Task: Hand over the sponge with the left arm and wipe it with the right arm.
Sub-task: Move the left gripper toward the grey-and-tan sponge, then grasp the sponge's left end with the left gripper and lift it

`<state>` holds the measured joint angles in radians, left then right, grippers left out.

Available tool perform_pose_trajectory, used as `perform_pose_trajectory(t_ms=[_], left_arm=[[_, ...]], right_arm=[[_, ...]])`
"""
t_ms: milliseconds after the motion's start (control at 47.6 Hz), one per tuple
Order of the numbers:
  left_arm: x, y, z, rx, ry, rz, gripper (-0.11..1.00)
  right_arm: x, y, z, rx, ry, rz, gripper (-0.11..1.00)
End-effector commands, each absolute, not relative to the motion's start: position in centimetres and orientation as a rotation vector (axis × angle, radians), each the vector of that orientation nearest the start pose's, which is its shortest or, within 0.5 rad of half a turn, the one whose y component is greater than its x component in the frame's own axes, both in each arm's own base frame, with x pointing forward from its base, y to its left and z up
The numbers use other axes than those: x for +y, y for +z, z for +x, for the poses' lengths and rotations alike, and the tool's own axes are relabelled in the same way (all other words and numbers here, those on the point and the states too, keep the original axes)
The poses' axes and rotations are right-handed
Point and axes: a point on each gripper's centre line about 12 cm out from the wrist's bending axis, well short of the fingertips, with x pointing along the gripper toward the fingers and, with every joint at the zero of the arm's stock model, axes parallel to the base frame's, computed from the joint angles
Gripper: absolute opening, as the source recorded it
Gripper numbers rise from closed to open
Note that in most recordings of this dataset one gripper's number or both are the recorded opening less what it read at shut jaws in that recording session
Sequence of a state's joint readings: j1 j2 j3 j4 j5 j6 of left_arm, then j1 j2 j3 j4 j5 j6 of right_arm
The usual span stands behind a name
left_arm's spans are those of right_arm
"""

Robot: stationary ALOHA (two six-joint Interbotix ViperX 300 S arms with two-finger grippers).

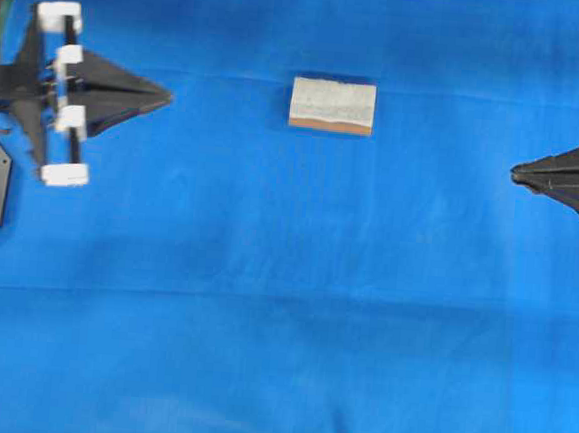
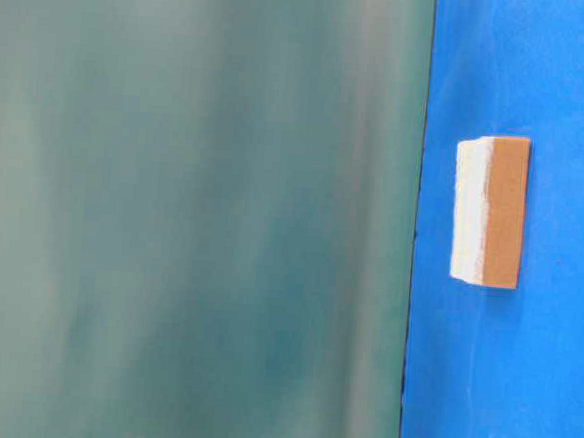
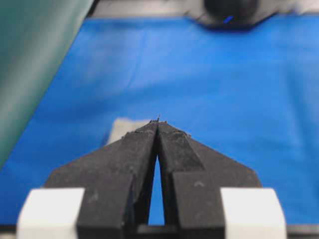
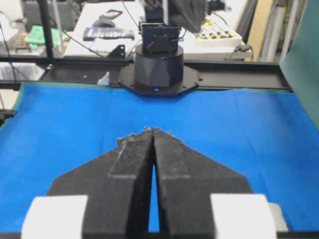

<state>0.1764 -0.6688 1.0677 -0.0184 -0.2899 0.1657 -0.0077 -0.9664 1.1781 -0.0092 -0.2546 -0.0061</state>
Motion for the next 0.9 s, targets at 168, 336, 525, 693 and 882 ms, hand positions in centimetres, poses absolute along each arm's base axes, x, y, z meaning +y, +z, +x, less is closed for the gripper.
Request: perform_pose_trajectory(t_ms=[168, 336, 525, 693, 882], left_arm=[[7.6, 25.3, 30.1, 0.235, 0.229, 0.160, 0.58], [9.2, 22.4, 33.2, 0.336, 0.239, 0.161, 0.93], [10.4, 19.0, 36.4, 0.428, 0.237, 0.147, 0.94], [11.6, 15.6, 38.3, 0.508, 0.240, 0.135, 0.94], [12.9, 13.1, 39.5, 0.561, 0.253, 0.128, 0.94]], right_arm=[[-0.2, 29.9, 20.1, -0.066, -0.009, -0.018, 0.00], [-0.2, 29.6, 20.2, -0.049, -0.007, -0.018, 0.00], [-0.2, 29.3, 20.3, -0.032, -0.008, -0.018, 0.00], [-0.3, 29.0, 20.5, -0.017, -0.011, -0.018, 0.00], [-0.6, 28.4, 20.7, 0.011, -0.028, -0.018, 0.00]])
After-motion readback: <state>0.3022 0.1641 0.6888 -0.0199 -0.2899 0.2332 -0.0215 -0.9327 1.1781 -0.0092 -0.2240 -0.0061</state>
